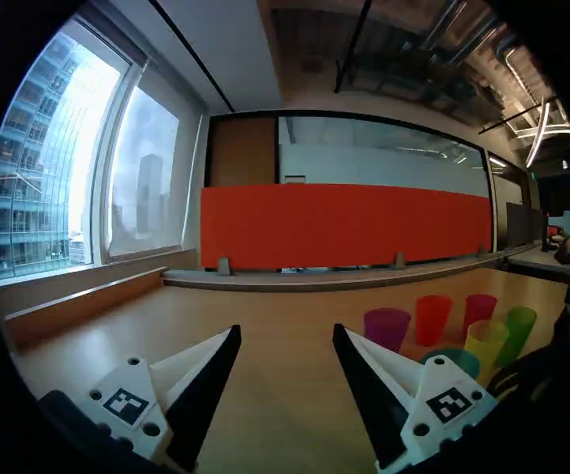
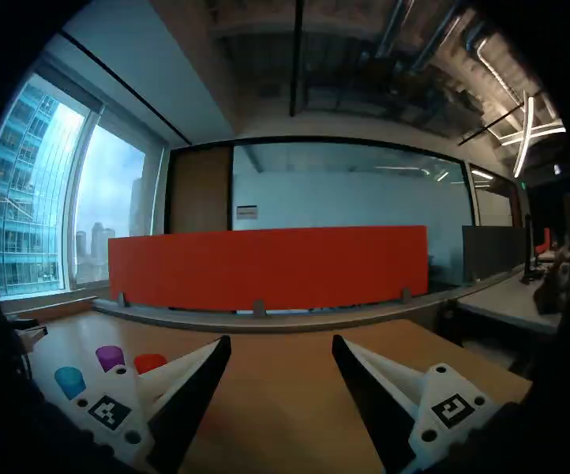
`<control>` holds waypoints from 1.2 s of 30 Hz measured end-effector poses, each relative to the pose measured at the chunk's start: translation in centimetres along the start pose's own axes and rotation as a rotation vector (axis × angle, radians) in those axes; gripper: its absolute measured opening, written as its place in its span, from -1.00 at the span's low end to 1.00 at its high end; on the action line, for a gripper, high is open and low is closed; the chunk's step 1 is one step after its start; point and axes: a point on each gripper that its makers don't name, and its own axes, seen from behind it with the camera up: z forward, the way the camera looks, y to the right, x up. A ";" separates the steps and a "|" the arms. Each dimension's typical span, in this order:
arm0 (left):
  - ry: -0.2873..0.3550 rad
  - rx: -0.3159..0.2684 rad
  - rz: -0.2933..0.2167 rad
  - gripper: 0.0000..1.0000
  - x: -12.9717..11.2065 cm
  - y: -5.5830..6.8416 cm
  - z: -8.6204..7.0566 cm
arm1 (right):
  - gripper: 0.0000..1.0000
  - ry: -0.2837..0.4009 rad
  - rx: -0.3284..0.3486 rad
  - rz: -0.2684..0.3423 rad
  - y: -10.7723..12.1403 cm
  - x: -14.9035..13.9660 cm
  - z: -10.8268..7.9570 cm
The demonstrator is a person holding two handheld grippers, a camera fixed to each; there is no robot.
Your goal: Pour water
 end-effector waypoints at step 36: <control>0.000 0.000 0.000 0.72 0.0 0.0 -0.1 | 0.99 0.005 0.001 -0.008 -1.0 -6.0 1.2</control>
